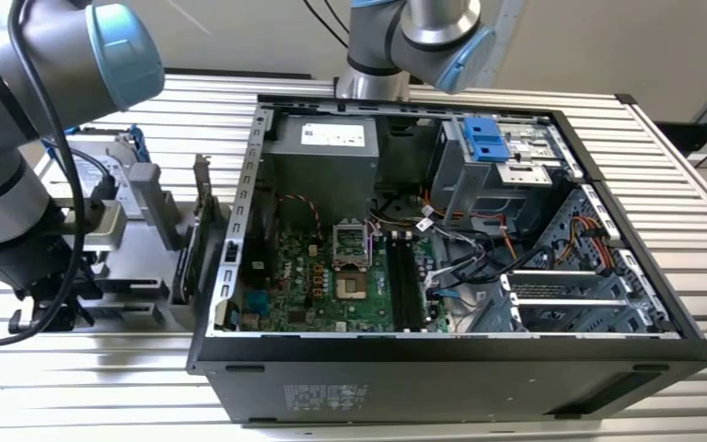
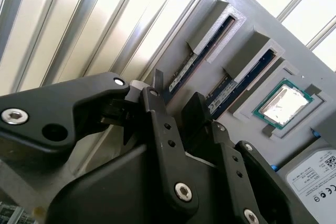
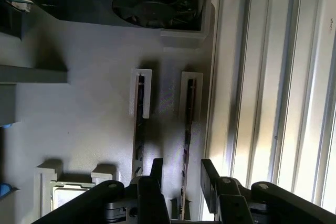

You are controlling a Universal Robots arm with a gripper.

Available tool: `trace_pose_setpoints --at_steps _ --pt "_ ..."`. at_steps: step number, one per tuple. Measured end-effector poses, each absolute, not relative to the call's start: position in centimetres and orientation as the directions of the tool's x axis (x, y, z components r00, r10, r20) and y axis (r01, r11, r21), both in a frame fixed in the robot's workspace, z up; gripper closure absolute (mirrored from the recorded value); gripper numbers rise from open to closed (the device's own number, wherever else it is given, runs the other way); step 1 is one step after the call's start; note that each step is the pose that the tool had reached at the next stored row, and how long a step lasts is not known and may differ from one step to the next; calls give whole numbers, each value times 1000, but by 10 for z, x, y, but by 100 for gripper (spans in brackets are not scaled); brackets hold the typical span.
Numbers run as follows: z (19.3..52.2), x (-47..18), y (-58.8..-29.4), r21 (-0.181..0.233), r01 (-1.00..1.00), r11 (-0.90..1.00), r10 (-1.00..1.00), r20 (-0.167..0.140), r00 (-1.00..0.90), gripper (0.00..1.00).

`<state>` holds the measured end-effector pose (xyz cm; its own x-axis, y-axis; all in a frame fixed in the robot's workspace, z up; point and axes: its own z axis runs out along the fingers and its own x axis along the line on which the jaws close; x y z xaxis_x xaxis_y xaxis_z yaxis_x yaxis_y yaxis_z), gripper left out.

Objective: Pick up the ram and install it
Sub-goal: 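Pick up the ram and move it above insertion slot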

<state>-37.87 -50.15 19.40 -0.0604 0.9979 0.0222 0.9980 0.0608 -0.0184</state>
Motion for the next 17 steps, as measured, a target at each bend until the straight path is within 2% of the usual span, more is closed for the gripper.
trace_pose_setpoints --at_steps 4,5,17 --pt "194 -379 -502 -18 998 61 998 22 -60 0" --pt "194 -379 -502 -18 998 61 998 22 -60 100" --pt "194 -379 -502 -18 998 61 998 22 -60 100"
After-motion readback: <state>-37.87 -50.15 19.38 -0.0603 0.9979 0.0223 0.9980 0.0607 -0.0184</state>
